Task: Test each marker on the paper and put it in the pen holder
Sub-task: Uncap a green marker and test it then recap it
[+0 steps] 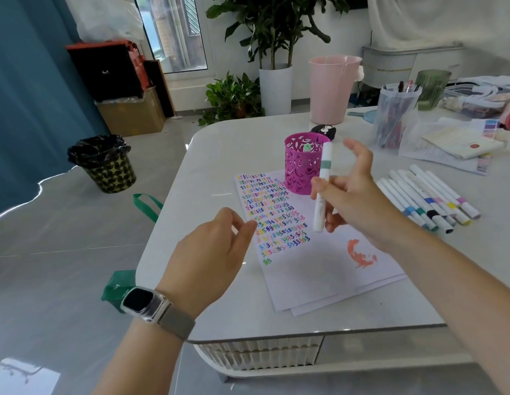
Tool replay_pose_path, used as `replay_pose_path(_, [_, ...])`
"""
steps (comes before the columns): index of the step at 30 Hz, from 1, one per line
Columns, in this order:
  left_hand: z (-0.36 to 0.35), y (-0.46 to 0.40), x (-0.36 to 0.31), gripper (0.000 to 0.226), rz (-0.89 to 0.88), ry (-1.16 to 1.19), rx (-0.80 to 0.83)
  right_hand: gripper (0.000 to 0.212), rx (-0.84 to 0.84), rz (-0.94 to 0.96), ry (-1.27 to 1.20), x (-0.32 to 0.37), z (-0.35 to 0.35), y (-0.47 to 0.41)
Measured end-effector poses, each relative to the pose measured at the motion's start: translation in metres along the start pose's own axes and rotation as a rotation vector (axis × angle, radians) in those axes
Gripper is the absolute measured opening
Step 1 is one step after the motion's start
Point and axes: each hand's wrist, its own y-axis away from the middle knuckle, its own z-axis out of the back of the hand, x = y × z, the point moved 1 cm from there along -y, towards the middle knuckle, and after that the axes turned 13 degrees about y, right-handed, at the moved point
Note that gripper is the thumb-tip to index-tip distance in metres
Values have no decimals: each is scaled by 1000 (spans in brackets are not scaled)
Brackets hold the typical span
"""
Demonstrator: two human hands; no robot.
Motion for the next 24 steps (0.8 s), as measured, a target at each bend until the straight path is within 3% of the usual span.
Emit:
replay_pose_path(7, [-10,-2,9,32,57,-125,223,52,-219,97,-119,0,13,-28])
replay_pose_path(10, [-10,-2,12,32,59,-143,246,47,-396,181,-168,5,21,-38])
replay_pose_path(14, [-11,-1,11,33,63,-145,251,32,-581,332,-27,4,30,-50])
replay_pose_path(20, [-11,-3,11,37,93,-85,256,18,-560,291,257,-12,16,-58])
replay_pose_path(24, [-11,-2,10,39,93,-94,276,30,-442,355,487,-9,8,-60])
